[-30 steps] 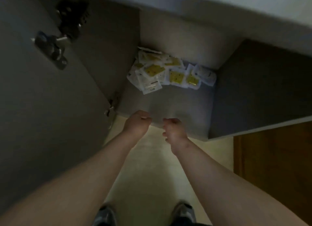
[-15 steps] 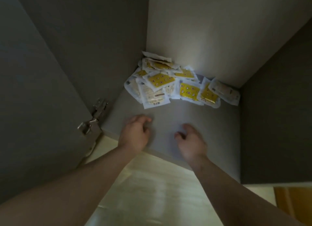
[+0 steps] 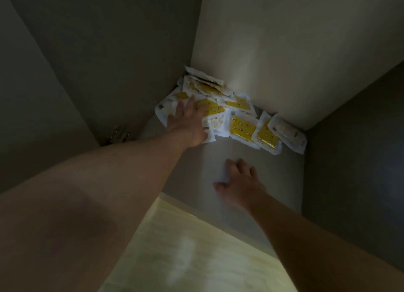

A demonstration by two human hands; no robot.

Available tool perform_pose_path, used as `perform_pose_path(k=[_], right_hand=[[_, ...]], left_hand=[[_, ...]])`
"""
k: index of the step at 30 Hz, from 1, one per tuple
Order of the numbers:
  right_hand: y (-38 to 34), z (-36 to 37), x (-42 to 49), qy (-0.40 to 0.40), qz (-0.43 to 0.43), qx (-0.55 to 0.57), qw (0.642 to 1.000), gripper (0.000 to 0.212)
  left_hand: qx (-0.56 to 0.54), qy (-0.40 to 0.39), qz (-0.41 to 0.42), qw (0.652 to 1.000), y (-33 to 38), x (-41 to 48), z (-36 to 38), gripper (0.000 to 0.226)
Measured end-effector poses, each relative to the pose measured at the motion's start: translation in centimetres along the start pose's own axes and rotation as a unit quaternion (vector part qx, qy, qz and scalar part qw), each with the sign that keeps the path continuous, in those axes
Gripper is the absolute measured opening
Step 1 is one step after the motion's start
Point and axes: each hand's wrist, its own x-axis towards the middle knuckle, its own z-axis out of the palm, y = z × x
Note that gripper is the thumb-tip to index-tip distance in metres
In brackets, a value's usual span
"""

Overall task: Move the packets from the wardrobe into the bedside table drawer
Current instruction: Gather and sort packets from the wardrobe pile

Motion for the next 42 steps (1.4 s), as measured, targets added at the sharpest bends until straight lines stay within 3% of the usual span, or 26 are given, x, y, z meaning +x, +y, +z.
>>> perform_pose_path(k=[3, 7, 17, 19, 21, 23, 24, 26, 29, 31, 33, 35, 38, 40, 42], right_hand=[[-0.3, -0.2, -0.3, 0.001, 0.01, -0.006, 1.0, 0.075], [-1.2, 0.4, -0.8, 0.02, 0.042, -0.01, 0.999, 0.072], [-1.4, 5.2, -4.0, 0.095, 0.05, 0.062, 0.992, 0.067], [-1.1, 5.6, -4.4, 0.099, 0.037, 0.069, 0.992, 0.067], [-0.6, 5.5, -4.5, 0.102, 0.025, 0.085, 0.991, 0.066], [-0.2, 5.4, -4.5, 0.109, 0.019, 0.116, 0.987, 0.063], [-0.1, 5.4, -4.5, 0.115, 0.017, 0.134, 0.984, 0.061], [-0.3, 5.2, -4.5, 0.141, 0.023, 0.182, 0.973, 0.059], [-0.4, 3.0, -3.6, 0.218, 0.003, 0.286, 0.933, 0.06], [0.3, 0.3, -1.8, 0.274, -0.045, 0.297, 0.914, 0.06], [1.5, -2.4, 0.4, 0.284, -0.034, 0.238, 0.928, 0.062], [2.8, -4.2, 2.7, 0.26, -0.003, 0.153, 0.953, 0.068], [3.5, -3.7, 5.3, 0.153, -0.027, 0.034, 0.987, 0.072], [3.2, -2.5, 5.9, 0.091, -0.025, 0.03, 0.995, 0.072], [3.1, -1.9, 6.0, 0.079, -0.017, 0.036, 0.996, 0.072]], left_hand=[[0.053, -0.062, -0.003, 0.997, -1.5, -0.8, 1.6, 0.082], [0.112, -0.053, 0.014, 0.992, -1.7, -3.5, 3.0, 0.07], [0.101, 0.003, 0.08, 0.992, -3.6, -11.3, 6.6, 0.065], [0.062, 0.049, 0.121, 0.99, -3.9, -11.8, 6.7, 0.071], [0.028, 0.17, 0.176, 0.969, -4.0, -11.5, 7.0, 0.055], [0.031, 0.237, 0.189, 0.953, -3.6, -10.4, 6.6, 0.043], [0.038, 0.213, 0.174, 0.961, -3.1, -9.8, 6.0, 0.046], [0.057, 0.096, 0.12, 0.986, -2.8, -8.5, 5.0, 0.067], [0.149, -0.046, 0.05, 0.986, -2.8, -6.3, 4.4, 0.081], [0.171, -0.063, 0.034, 0.983, -2.9, -5.7, 4.9, 0.082], [0.181, -0.065, 0.032, 0.981, -2.8, -5.7, 5.0, 0.083], [0.18, -0.058, 0.034, 0.981, -2.8, -5.6, 5.0, 0.083], [0.174, -0.067, 0.031, 0.982, -2.9, -5.4, 4.8, 0.084], [0.171, -0.07, 0.028, 0.982, -2.9, -5.5, 4.9, 0.084], [0.17, -0.065, 0.031, 0.983, -2.9, -5.5, 4.9, 0.083]])
